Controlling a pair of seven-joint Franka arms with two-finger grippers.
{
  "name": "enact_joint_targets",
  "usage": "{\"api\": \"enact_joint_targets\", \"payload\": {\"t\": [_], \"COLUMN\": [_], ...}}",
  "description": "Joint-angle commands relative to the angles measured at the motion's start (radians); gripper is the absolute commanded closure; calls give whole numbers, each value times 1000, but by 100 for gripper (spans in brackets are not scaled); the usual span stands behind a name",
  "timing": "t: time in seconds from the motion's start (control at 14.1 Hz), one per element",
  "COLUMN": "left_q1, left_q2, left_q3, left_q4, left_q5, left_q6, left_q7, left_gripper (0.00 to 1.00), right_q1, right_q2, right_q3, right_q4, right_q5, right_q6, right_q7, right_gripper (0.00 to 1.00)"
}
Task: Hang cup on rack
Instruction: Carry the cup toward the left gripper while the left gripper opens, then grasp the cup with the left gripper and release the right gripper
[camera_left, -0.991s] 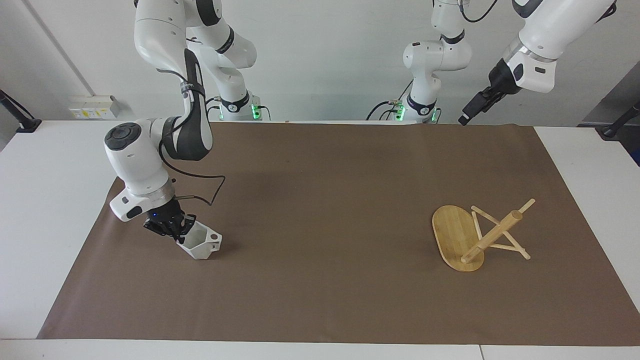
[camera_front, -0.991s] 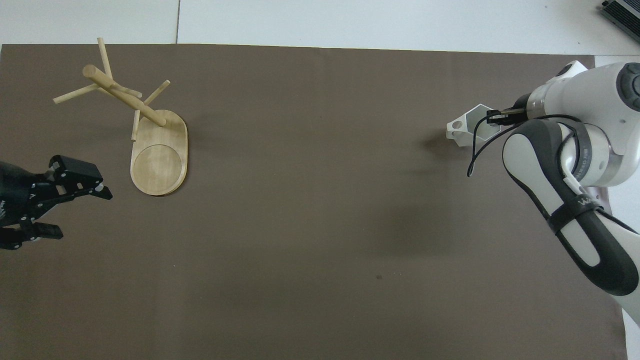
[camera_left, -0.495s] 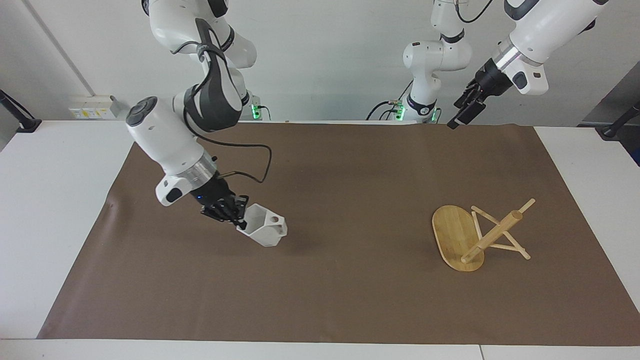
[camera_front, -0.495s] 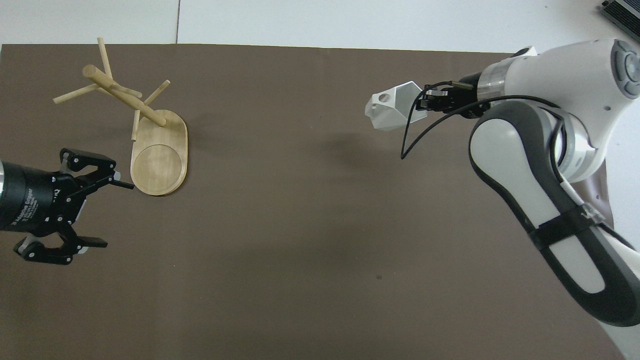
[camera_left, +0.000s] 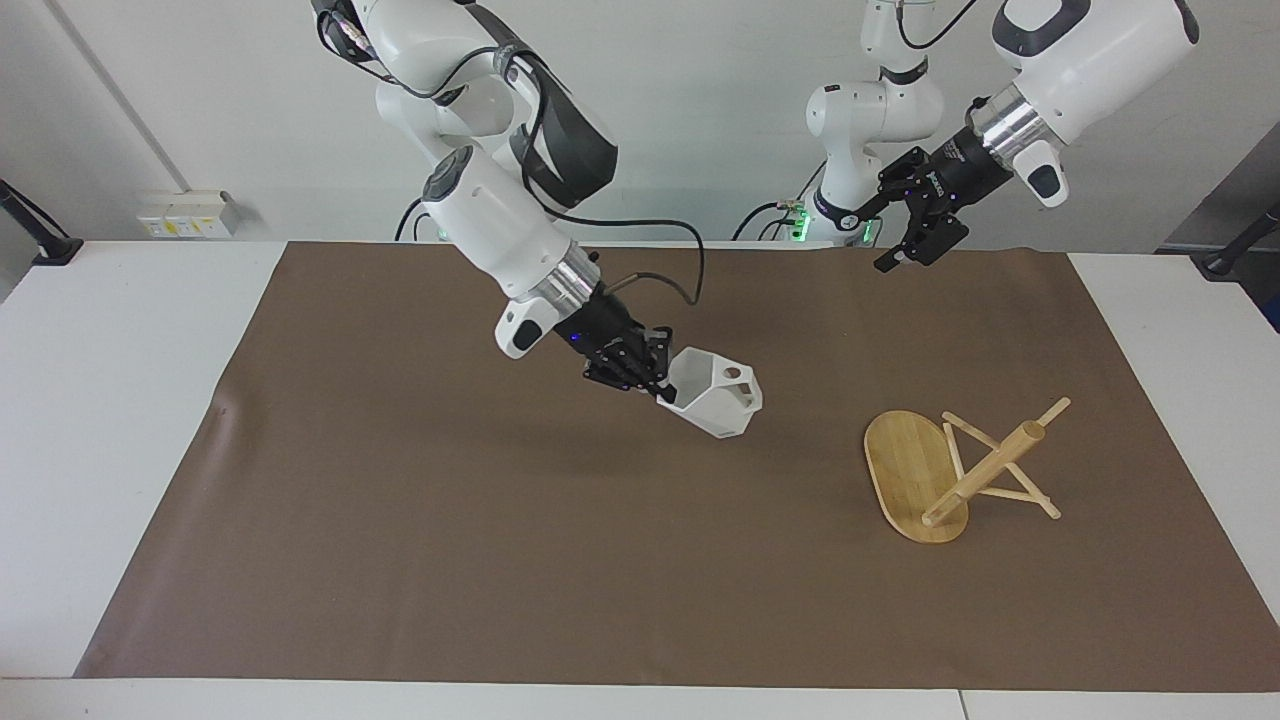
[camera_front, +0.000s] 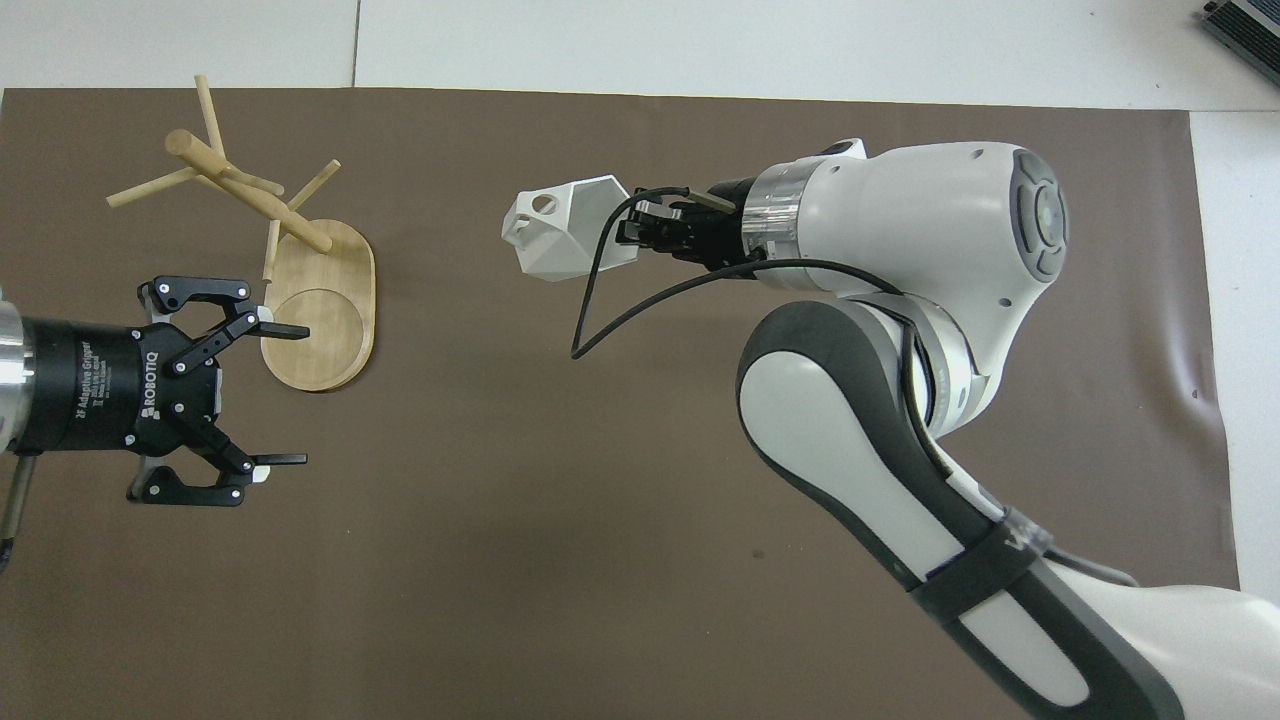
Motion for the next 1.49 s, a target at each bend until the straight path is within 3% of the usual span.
{"api": "enact_joint_targets", "payload": {"t": [0.0,0.28,0.5,1.06,1.42], "left_q1": [29,73,85,47,44], "left_q2": [-25,25,74,114,120], "left_q3": [3,4,4,1,0], "left_q4": [-50,-50,-47,-47,-38], "left_q5": [-100,-143,-165,-157,-229], "left_q6": [46,56,96,114,138], "left_q7": [-27,-27,-29,-25,-24], "left_gripper": [0,0,0,0,0], "right_q1": [-30,-38,-39,-39,-35], "right_q2": [2,2,5,0,2], "right_q3": [102,172,176,192,210], "right_q4": [-2,12,61,61,58], "right_q5": [28,22,26,89,100], "right_q6": [2,-42,-114,-53,-7], "right_q7": [-1,-15,-30,-18,-1], "right_gripper": [100,100,100,100,100]}}
